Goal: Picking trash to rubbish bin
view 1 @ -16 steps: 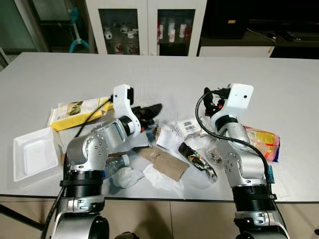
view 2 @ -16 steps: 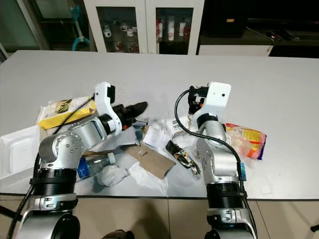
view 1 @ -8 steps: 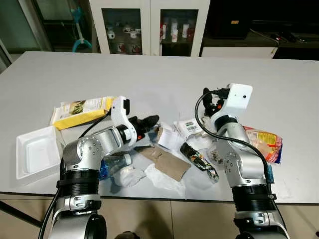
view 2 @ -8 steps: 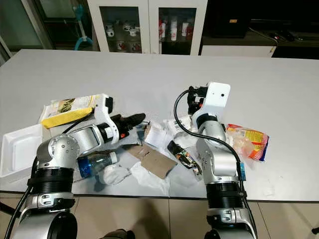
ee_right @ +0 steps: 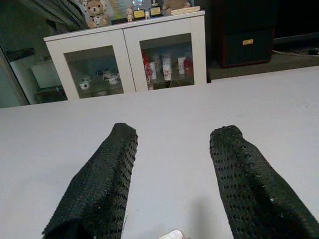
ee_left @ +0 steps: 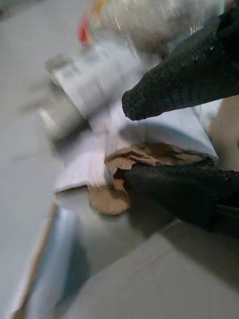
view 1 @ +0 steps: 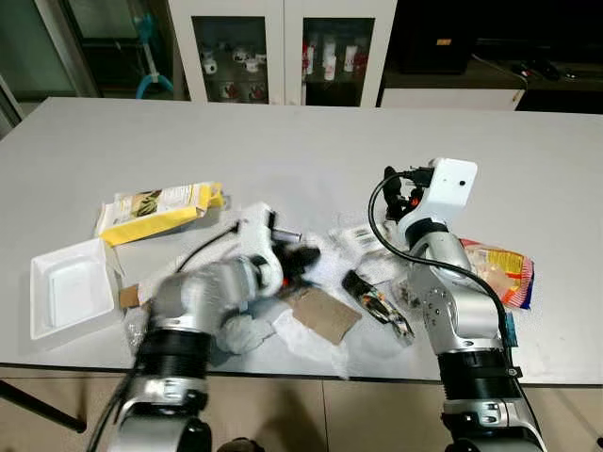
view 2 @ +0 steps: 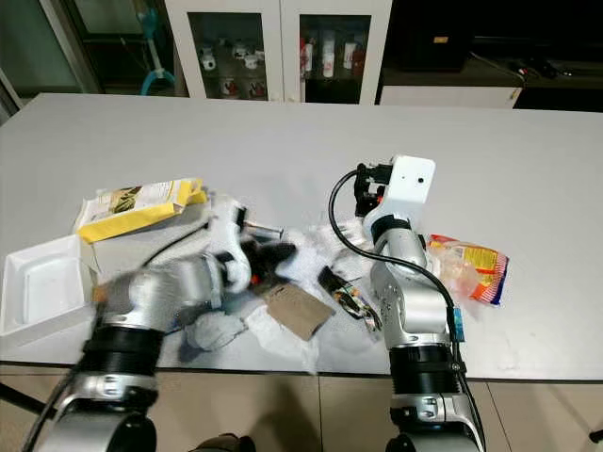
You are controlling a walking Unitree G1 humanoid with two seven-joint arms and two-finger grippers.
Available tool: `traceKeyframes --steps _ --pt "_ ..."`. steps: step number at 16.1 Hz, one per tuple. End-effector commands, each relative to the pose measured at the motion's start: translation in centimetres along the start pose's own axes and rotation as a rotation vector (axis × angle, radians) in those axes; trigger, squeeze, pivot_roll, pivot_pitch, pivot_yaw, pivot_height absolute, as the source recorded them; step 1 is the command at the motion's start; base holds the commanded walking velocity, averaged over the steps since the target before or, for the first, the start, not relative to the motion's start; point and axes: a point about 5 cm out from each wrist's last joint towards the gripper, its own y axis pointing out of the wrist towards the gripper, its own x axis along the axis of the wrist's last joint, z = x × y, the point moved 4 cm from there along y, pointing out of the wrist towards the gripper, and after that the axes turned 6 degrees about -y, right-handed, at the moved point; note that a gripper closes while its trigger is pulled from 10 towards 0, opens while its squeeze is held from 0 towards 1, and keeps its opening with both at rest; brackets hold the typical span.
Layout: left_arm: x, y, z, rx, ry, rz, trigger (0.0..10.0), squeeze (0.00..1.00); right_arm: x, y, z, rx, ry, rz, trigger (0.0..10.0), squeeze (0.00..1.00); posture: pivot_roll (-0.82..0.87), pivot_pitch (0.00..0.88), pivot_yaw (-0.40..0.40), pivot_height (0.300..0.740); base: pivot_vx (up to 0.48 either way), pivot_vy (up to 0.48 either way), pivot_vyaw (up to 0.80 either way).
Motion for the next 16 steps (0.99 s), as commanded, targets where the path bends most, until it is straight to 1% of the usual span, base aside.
traceKeyframes --steps 1,4,5,7,16 --pt "0.19 0.41 0.13 0.058 0.065 -0.009 10.0 0.0 -0.03 -0.14 -0.37 -0.013 0.001 0.006 10.0 0.0 0.03 0.02 0.028 0.74 0.0 0.0 0.0" --pt "0.03 0.95 0.05 0.096 0.108 -0.016 10.0 0.0 -0.02 -0.16 -0.35 -0.016 0.004 0.005 10.0 0.0 0.03 0.021 0.031 0.74 0.0 0.0 0.0" --pt "-0.01 1.09 0.05 0.099 0.11 -0.018 0.0 0.0 -0.03 -0.16 -0.33 -0.016 0.005 0.005 10.0 0.0 0.02 0.02 0.031 0.74 0.0 0.0 0.0" --pt "0.08 1.26 -0.12 0.099 0.134 -0.028 0.0 0.0 0.0 -0.17 -0.37 -0.017 0.007 0.004 10.0 0.0 0.02 0.019 0.031 0.74 0.0 0.0 0.0" --pt "0.6 1.14 0.23 0.101 0.139 -0.05 0.0 0.0 0.03 -0.06 -0.19 -0.013 0.013 0.003 10.0 0.0 0.03 0.015 0.032 0.74 0.0 0.0 0.0"
